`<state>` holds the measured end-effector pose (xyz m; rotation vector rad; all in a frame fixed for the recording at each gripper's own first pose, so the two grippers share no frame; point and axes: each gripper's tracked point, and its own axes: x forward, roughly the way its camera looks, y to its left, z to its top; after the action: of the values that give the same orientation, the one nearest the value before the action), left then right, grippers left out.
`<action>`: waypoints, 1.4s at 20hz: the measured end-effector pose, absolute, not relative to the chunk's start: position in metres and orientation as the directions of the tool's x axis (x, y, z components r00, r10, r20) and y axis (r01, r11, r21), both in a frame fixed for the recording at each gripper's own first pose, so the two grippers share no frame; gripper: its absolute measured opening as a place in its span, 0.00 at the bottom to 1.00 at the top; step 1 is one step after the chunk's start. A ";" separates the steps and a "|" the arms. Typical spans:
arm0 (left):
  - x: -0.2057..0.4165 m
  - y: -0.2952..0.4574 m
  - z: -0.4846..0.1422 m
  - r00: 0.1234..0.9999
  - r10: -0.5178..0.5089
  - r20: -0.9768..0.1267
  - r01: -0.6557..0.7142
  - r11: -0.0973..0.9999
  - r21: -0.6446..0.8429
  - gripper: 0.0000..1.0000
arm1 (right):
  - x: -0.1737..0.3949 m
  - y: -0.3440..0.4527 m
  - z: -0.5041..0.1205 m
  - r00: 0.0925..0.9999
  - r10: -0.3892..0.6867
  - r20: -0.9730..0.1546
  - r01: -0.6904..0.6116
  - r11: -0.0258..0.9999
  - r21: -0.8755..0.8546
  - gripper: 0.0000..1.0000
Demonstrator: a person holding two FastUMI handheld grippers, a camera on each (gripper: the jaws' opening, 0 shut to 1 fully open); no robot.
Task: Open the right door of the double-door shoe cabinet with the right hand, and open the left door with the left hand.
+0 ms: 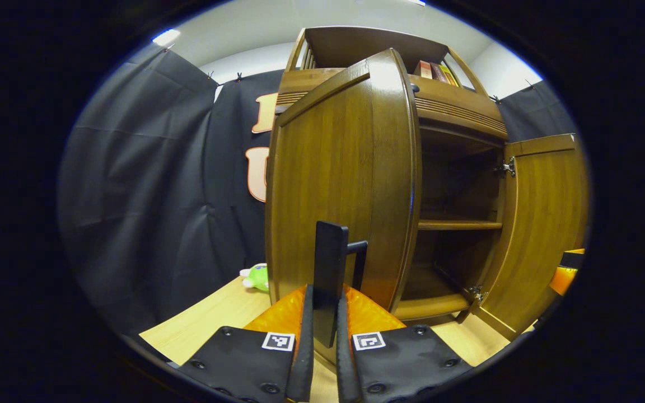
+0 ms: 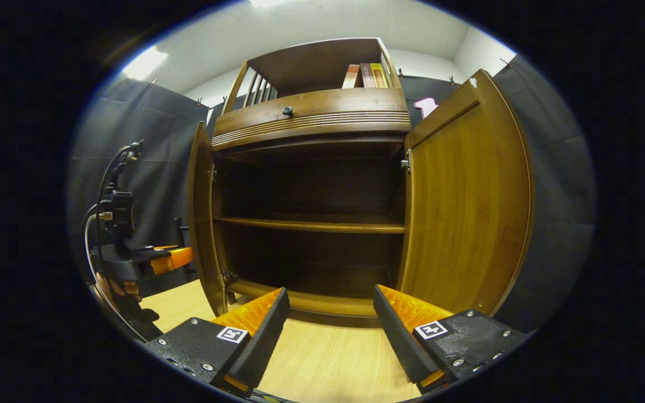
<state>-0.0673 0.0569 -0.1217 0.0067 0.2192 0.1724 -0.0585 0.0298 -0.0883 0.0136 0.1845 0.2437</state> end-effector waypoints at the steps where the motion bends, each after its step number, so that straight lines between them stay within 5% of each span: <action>1: -0.071 0.063 -0.120 0.961 0.176 -0.212 -0.170 0.984 0.046 0.21 | -0.058 0.033 -0.089 0.954 0.237 -0.181 -0.235 0.971 0.036 1.00; 4: -0.080 0.080 -0.117 0.962 0.168 -0.217 -0.163 0.986 0.041 0.17 | -0.055 0.041 -0.092 0.955 0.232 -0.188 -0.228 0.973 0.041 0.93; 11: -0.102 0.149 -0.108 0.956 0.212 -0.204 -0.207 0.977 0.043 0.12 | -0.047 0.072 -0.092 0.956 0.231 -0.179 -0.221 0.972 0.077 0.98; 12: -0.104 0.160 -0.105 0.959 0.207 -0.195 -0.203 0.978 0.041 0.12 | -0.045 0.076 -0.091 0.958 0.228 -0.174 -0.216 0.973 0.085 0.93; 19: -0.104 0.211 -0.106 0.985 -0.009 -0.174 0.012 1.000 0.012 0.03 | -0.042 0.092 -0.090 0.969 0.175 -0.172 -0.168 0.984 0.055 0.93; 28: -0.096 0.236 -0.109 0.964 -0.199 -0.177 0.210 0.977 0.047 0.10 | -0.049 0.117 -0.086 0.975 0.149 -0.166 -0.145 0.989 0.036 0.93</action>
<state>-0.0957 0.2362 -0.1085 0.0654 0.1724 -0.2069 -0.0486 0.1167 -0.0864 0.0240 0.1691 0.1485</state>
